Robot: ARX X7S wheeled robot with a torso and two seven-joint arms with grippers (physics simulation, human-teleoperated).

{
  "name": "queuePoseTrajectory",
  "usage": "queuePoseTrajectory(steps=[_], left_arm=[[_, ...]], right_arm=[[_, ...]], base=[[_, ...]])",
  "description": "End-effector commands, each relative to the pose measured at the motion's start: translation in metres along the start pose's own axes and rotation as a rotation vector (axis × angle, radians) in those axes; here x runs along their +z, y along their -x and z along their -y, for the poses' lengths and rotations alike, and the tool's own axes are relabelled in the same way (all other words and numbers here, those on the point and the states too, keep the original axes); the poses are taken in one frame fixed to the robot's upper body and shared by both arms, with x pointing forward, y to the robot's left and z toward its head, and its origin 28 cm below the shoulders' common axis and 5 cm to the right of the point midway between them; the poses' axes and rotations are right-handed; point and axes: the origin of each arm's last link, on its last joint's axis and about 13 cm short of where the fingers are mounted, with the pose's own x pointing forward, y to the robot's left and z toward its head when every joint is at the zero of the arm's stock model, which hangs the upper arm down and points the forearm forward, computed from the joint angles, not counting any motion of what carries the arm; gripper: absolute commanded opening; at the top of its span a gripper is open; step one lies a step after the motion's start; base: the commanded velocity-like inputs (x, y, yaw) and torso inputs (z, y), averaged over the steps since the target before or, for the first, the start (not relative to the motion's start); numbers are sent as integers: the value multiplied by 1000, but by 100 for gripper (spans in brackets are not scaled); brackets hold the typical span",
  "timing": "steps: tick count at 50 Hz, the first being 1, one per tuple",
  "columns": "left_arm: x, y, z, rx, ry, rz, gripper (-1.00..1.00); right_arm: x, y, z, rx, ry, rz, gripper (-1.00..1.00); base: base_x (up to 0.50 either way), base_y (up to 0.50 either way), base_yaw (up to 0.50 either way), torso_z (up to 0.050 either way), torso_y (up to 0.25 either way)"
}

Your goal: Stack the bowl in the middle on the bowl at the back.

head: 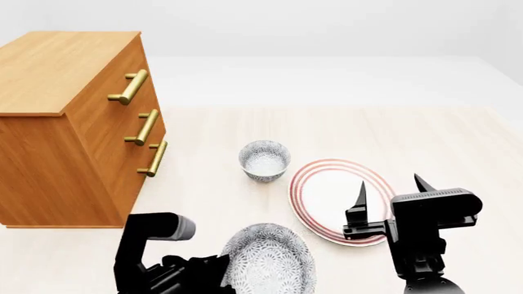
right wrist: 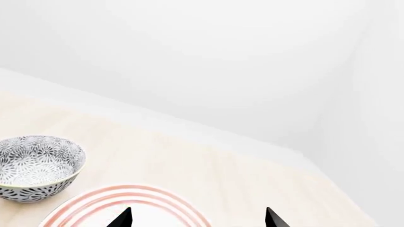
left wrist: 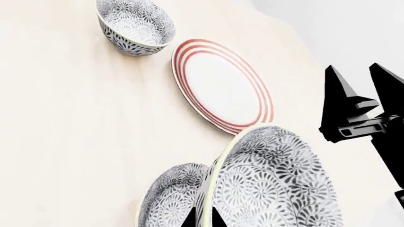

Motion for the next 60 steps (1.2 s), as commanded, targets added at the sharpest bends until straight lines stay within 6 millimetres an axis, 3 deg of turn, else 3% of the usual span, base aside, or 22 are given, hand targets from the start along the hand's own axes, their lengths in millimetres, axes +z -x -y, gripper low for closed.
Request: queuePoseTrajectory(steps=[1, 60], left_arm=[[-4, 0, 0, 14, 33, -16, -100], [-11, -16, -6, 53, 98, -84, -100]], right_arm=[[-2, -1, -1, -2, -5, -4, 100], [-11, 1, 0, -4, -22, -21, 100]], base=[[0, 0, 0, 0, 0], [0, 0, 0, 0, 0]])
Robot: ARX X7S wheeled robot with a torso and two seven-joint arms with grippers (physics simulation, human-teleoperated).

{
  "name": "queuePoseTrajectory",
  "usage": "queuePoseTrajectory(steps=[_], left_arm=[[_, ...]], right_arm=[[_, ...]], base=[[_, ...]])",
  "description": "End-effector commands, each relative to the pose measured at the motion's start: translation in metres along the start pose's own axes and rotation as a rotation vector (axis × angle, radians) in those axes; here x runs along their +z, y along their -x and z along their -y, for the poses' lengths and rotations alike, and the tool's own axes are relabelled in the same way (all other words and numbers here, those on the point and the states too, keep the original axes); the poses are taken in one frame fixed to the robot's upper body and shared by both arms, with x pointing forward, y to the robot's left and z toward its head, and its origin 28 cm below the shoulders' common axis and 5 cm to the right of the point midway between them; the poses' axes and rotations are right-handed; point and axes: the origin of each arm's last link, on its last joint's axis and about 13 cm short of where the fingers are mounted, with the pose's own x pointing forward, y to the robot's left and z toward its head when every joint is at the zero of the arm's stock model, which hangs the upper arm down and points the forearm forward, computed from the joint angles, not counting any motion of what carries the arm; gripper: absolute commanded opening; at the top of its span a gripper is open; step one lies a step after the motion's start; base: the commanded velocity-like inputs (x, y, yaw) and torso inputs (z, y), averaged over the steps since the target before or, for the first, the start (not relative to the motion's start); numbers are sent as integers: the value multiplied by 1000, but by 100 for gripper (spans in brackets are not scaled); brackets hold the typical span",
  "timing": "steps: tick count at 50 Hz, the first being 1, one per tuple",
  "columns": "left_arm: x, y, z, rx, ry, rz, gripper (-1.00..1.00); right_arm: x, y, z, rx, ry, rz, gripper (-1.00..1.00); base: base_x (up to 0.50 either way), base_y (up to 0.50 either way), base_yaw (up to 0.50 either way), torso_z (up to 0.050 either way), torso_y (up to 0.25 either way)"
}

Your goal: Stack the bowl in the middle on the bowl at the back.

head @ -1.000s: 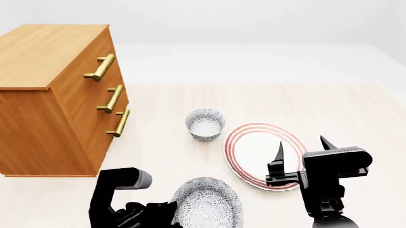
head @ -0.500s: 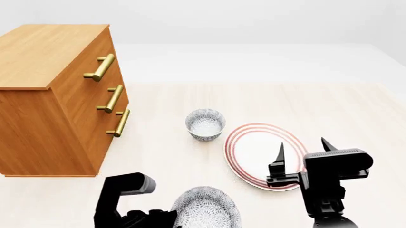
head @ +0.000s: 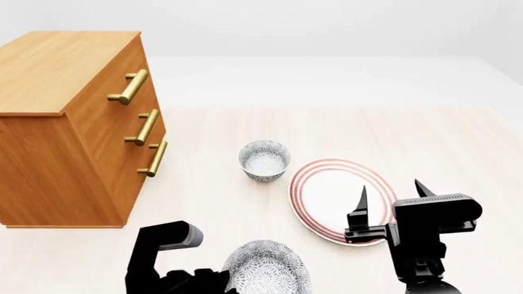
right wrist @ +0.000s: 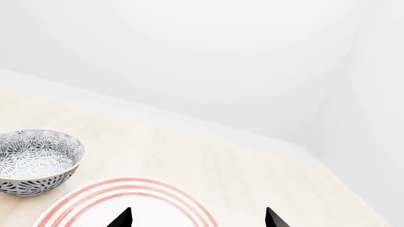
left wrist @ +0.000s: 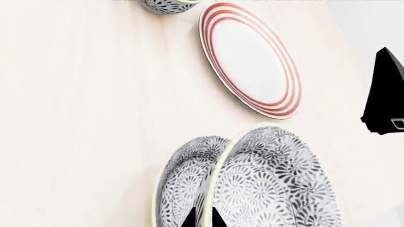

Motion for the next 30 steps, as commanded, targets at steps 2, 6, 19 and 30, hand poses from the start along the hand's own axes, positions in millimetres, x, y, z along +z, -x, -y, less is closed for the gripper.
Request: queuePoseTrajectory(steps=[2, 6, 19, 30], left_arm=[[3, -2, 0, -23, 7, 13, -100], [2, 0, 1, -27, -1, 19, -100], [3, 7, 3, -46, -14, 49, 100], [5, 17, 6, -67, -32, 102, 100]], right_arm=[[-1, 0, 1, -1, -3, -5, 100], [-2, 0, 0, -1, -3, -7, 100], [-4, 0, 0, -2, -2, -14, 100], [-5, -1, 0, -2, -2, -19, 100]], base=[[0, 0, 0, 0, 0], [0, 0, 0, 0, 0], [0, 0, 0, 0, 1], [0, 0, 0, 0, 0]])
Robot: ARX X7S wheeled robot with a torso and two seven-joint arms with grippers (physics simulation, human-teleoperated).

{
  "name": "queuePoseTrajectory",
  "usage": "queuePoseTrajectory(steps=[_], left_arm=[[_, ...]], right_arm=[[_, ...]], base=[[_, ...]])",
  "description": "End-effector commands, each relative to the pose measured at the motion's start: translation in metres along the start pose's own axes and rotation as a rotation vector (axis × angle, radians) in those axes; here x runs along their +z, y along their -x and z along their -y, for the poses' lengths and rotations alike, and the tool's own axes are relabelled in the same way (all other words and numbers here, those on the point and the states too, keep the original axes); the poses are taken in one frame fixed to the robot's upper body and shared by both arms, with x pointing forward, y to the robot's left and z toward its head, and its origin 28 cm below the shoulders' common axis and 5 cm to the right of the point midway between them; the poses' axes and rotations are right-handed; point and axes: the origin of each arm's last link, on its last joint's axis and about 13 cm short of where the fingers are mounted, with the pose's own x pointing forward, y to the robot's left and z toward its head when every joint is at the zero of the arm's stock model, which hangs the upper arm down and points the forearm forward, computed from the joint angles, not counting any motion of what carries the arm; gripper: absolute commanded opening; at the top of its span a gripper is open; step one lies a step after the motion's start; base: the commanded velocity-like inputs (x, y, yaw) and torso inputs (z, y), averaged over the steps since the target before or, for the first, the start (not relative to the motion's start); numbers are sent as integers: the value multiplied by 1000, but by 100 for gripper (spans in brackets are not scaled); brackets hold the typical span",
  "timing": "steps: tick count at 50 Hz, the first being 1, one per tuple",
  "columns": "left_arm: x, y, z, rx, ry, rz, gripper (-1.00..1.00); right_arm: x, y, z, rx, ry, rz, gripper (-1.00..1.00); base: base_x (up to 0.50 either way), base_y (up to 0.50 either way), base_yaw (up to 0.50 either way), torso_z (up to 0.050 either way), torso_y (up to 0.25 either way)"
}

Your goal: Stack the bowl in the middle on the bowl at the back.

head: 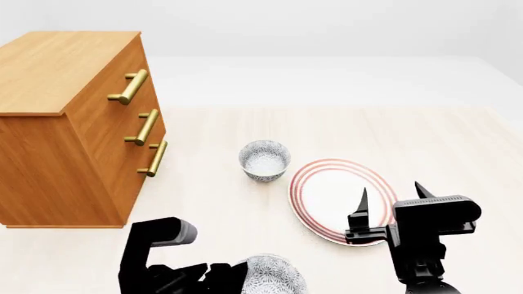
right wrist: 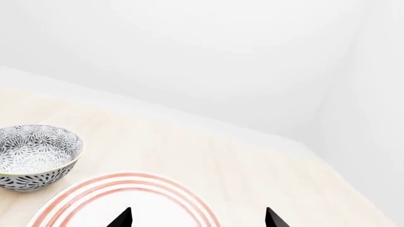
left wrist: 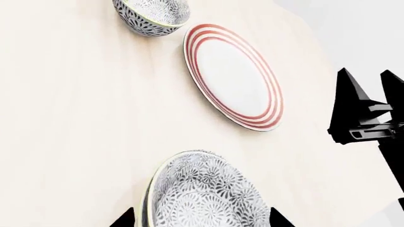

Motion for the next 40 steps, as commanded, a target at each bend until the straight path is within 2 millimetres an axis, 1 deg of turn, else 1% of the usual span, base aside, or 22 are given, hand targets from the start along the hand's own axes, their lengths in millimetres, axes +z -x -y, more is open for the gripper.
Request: queuePoseTrajectory(steps=[1, 7, 13, 19, 21, 31, 36, 40], left_arm=[[2, 9, 4, -23, -18, 48, 100], [10, 18, 7, -33, -37, 114, 100], [24, 24, 6, -31, -61, 220, 100], [36, 23, 3, -34, -116, 306, 100], [39, 21, 3, -37, -158, 348, 100], [48, 13, -2, -15, -298, 606, 100], [49, 7, -7, 114, -415, 801, 100], [50, 10, -8, 154, -469, 904, 100]], right_arm=[[-1, 0, 0, 0, 0, -5, 100], [-1, 1, 0, 1, 0, -3, 100], [3, 2, -1, 2, 2, 8, 100], [10, 5, -3, -2, 12, 30, 100], [14, 7, -3, -3, 17, 41, 100], [29, 15, -3, -10, 20, 94, 100], [39, 22, -3, -34, 28, 131, 100], [47, 30, -1, -53, 33, 170, 100]], base=[[0, 0, 0, 0, 0], [0, 0, 0, 0, 0], [0, 0, 0, 0, 0], [0, 0, 0, 0, 0], [0, 0, 0, 0, 0], [0, 0, 0, 0, 0], [0, 0, 0, 0, 0], [0, 0, 0, 0, 0]])
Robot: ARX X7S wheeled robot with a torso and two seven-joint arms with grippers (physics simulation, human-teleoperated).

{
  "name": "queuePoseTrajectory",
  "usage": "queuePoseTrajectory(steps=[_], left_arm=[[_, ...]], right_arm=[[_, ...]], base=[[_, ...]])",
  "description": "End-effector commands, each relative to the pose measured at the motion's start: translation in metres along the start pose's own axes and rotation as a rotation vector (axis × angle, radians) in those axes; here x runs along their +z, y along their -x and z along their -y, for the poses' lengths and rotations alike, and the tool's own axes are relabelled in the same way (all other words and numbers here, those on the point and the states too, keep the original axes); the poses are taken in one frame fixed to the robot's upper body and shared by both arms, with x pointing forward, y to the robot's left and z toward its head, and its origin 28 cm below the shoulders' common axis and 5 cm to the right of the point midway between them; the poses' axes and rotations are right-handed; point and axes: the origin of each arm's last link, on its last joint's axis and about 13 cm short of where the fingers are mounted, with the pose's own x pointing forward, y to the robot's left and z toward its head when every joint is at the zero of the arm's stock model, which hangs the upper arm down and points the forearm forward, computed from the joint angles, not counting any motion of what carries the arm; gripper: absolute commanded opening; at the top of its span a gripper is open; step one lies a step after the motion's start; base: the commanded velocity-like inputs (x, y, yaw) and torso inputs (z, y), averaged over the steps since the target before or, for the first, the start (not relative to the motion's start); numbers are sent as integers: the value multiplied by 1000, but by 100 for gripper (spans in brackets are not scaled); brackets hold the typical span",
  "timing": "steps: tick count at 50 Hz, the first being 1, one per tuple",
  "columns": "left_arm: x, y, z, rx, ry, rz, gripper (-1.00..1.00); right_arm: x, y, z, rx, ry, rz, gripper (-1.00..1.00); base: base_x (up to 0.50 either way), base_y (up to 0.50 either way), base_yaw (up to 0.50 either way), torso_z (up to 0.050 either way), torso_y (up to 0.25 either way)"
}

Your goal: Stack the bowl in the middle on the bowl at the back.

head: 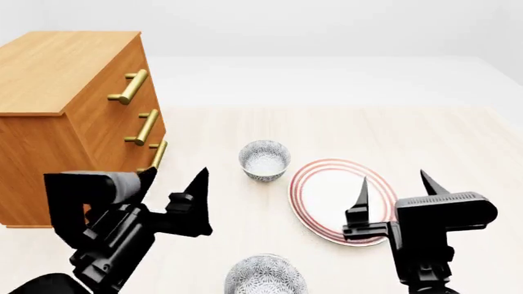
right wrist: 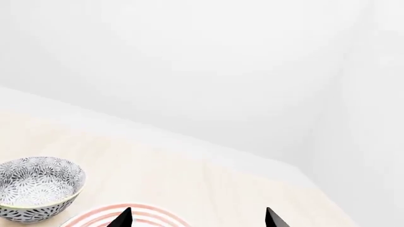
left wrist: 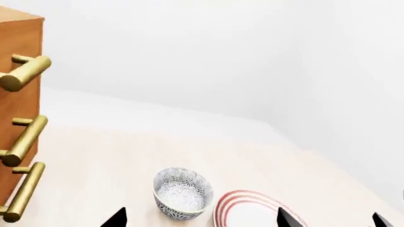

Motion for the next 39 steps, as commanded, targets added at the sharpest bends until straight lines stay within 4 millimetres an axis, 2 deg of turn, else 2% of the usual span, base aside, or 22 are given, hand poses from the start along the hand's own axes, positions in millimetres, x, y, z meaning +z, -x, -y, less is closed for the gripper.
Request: queuePoseTrajectory(steps=[1, 5, 15, 24, 31, 39], left_arm=[[7, 1, -6, 52, -225, 297, 100], [10, 8, -4, 37, -266, 401, 100], [16, 27, -3, 176, -387, 694, 100], [21, 35, -5, 219, -394, 787, 100], [24, 54, 1, 240, -396, 868, 100], [23, 66, 5, 219, -386, 894, 100]], right_arm=[[22, 14, 3, -40, 13, 87, 100], [34, 24, 7, -107, 6, 156, 100], [54, 44, 12, -150, 28, 259, 100], [68, 65, 10, -141, 54, 360, 100], [69, 73, 8, -165, 61, 429, 100], [71, 87, 5, -176, 64, 515, 100]], base=[[0, 0, 0, 0, 0], [0, 0, 0, 0, 0], [0, 0, 0, 0, 0], [0, 0, 0, 0, 0], [0, 0, 0, 0, 0], [0, 0, 0, 0, 0]])
